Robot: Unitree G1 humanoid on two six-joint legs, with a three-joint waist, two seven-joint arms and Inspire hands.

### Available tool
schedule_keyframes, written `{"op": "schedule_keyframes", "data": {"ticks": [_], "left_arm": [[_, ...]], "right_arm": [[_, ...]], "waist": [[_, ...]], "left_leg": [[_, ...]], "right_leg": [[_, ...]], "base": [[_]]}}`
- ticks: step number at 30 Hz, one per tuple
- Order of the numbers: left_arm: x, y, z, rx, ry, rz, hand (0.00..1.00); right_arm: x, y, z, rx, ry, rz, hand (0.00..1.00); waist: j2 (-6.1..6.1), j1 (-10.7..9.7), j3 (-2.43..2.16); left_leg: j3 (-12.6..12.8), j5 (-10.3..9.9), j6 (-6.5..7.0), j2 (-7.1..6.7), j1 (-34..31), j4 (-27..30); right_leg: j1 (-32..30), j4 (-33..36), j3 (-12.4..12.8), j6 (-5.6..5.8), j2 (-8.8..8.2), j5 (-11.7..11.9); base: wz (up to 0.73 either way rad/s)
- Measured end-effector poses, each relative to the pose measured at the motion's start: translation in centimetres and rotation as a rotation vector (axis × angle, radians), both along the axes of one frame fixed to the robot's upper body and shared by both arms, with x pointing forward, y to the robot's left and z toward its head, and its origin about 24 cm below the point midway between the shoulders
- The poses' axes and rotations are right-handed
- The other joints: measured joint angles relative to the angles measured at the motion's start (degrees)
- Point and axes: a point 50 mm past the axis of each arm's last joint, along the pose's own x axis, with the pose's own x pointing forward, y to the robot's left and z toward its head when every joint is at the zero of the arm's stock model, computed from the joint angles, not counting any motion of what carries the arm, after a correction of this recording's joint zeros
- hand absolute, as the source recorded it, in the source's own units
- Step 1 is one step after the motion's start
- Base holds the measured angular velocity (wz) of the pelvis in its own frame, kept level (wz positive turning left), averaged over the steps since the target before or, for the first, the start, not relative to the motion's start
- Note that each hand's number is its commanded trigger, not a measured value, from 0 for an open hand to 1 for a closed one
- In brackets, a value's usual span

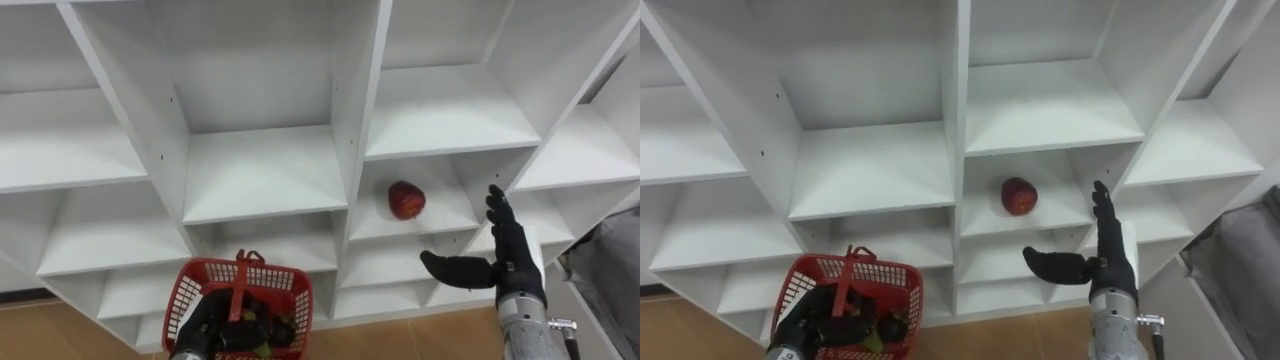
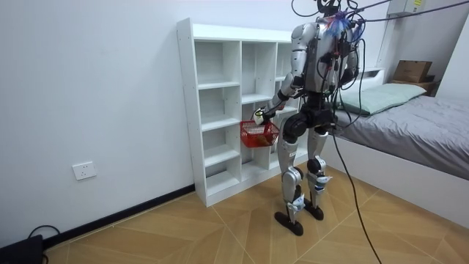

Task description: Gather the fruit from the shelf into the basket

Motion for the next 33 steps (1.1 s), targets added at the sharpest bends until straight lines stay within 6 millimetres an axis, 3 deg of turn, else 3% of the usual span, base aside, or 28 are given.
{"op": "schedule_keyframes", "data": {"ticks": [6,10,22,27,33], "left_arm": [[0.3,0.6,0.6,0.013,-0.029,-0.02,1.0],[0.2,1.2,0.6,0.027,-0.023,-0.037,1.0],[0.5,1.4,0.9,0.018,-0.036,-0.063,1.0],[0.7,1.6,1.1,0.011,-0.044,-0.047,1.0],[0.6,1.7,0.7,0.012,-0.008,-0.052,1.0]], "right_arm": [[0.8,-0.1,0.5,0.011,-0.017,0.028,0.0],[1.6,-0.9,1.0,-0.026,-0.028,0.043,0.0],[4.3,-1.7,1.3,-0.029,-0.025,0.042,0.0],[5.8,-1.9,2.2,-0.028,-0.054,0.031,0.0],[7.5,-4.0,3.3,-0.074,-0.059,0.002,0.0]], "waist": [[-0.3,0.61,-0.21],[-0.48,0.47,-0.19],[-0.76,1.71,0.27],[-1.35,1.9,0.81],[-1.56,3.5,0.94]], "left_leg": [[-0.64,0.01,0.0,-0.02,-0.81,0.23],[-2.23,0.02,0.02,-0.26,-1.45,0.67],[-5.03,-0.42,0.11,-0.42,-8.39,5.64],[-5.89,-0.42,0.12,-0.77,-12.2,7.94],[-6.48,-0.39,0.12,-0.39,-15.02,9.44]], "right_leg": [[0.04,-0.05,-0.37,-0.01,-0.04,0.01],[0.06,-0.55,-2.0,0.04,-0.42,-0.03],[-4.96,4.0,-4.95,-0.49,-1.81,-1.48],[-9.21,7.7,-5.5,-0.7,-2.77,-2.73],[-11.1,8.25,-6.76,-0.95,-3.02,-2.64]], "base": [[0.04],[0.19],[0.13],[0.11],[0.1]]}}
